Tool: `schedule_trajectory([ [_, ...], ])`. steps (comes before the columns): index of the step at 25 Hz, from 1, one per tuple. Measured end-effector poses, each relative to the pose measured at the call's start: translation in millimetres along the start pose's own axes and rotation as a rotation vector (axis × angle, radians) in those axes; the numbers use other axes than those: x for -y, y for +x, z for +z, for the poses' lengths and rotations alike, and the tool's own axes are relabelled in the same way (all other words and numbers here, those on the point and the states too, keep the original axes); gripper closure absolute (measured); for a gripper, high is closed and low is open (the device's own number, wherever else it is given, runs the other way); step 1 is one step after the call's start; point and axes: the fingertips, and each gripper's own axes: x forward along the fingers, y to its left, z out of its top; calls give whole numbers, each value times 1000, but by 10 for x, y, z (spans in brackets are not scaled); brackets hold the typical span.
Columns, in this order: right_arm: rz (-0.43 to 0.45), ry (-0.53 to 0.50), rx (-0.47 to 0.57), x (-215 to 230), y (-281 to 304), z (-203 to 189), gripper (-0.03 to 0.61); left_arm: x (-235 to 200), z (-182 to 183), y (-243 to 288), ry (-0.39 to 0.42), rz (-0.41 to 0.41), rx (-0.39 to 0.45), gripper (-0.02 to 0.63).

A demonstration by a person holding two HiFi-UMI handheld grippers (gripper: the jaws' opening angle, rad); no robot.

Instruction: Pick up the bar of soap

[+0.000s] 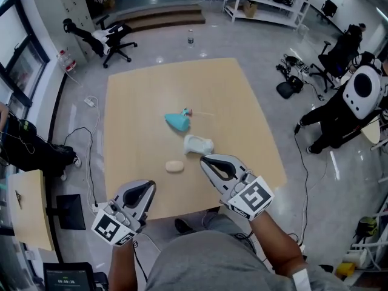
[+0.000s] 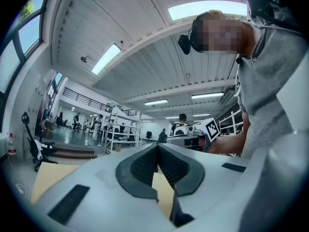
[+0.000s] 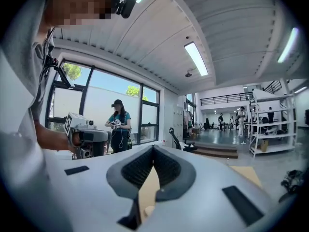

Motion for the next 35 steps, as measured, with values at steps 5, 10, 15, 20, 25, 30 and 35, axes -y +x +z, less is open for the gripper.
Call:
schedule_trajectory([
  [5,-36,-38,96,-31,-480,292,572,388,194,76,65,-8,13,609],
  [10,-25,-57,111,-45,-1047,388,572,834,307,127,109,44,21,609],
  [15,6,-83,190,33,-1698,595,572,1379,375,256,80,141,51,609],
  [20,26,-71,182,43,-2409,482,572,2032,269,425,82,191,51,609],
  [25,113,-59,168,-370,-2454,314,572,2372,239,153,100,229,24,609],
  [30,128,-59,198,-690,-2377,396,572,2447,320,-154,109,248,16,609],
  [35,95,-59,123,-868,-2501,261,572,2628,376,-351,135,223,29,609],
])
